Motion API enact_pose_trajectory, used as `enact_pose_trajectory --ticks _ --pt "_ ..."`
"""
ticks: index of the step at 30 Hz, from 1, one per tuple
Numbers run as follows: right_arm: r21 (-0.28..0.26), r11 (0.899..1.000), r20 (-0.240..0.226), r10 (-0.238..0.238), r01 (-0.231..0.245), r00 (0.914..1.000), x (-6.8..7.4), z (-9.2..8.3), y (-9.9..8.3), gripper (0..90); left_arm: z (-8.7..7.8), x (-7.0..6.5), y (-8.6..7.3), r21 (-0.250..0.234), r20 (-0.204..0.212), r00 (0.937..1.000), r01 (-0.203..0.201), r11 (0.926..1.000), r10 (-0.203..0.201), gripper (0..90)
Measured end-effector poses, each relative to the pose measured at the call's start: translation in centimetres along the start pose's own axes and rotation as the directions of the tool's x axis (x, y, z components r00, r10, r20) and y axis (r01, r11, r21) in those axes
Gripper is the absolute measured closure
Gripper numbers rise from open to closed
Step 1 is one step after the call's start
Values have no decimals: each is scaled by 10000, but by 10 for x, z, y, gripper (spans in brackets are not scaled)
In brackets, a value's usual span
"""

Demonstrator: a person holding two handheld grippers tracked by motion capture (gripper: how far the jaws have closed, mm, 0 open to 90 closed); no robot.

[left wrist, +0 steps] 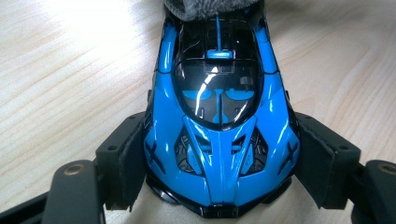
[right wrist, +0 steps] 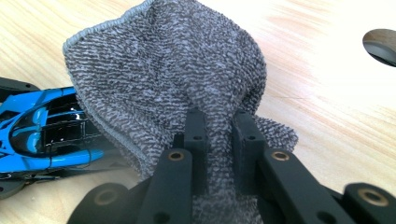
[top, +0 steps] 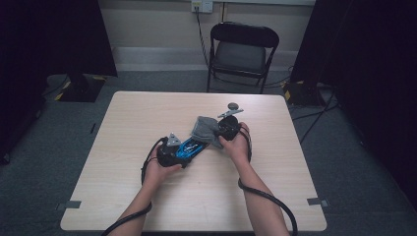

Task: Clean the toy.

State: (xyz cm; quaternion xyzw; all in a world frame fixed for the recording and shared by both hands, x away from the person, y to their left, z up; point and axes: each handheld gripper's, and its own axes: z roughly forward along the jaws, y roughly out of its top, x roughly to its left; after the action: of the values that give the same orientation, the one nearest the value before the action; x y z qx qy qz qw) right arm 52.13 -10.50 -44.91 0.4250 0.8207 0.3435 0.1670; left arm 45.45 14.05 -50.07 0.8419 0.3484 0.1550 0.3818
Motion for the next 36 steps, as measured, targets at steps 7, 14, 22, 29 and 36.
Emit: enact_pose_trajectory --ticks 7,14,22,29,36 --pt "28 10000 124 53 -53 9999 -4 -1 -1 789 0 0 0 -2 -1 10000 -2 10000 2 258" --pt "20 10000 265 65 -66 9996 -10 -4 -5 789 0 0 0 0 -2 10000 -2 10000 2 258" --pt "12 10000 437 63 -64 9990 -17 -8 -6 789 0 0 0 -1 -4 10000 -5 10000 5 259" --pt "6 10000 519 71 -72 9986 -21 -12 -7 789 0 0 0 13 -5 10000 -9 10000 9 258" --pt "-44 9999 625 124 -122 9980 -28 -17 -9 789 0 0 0 -2 -10 10000 0 10000 0 259"
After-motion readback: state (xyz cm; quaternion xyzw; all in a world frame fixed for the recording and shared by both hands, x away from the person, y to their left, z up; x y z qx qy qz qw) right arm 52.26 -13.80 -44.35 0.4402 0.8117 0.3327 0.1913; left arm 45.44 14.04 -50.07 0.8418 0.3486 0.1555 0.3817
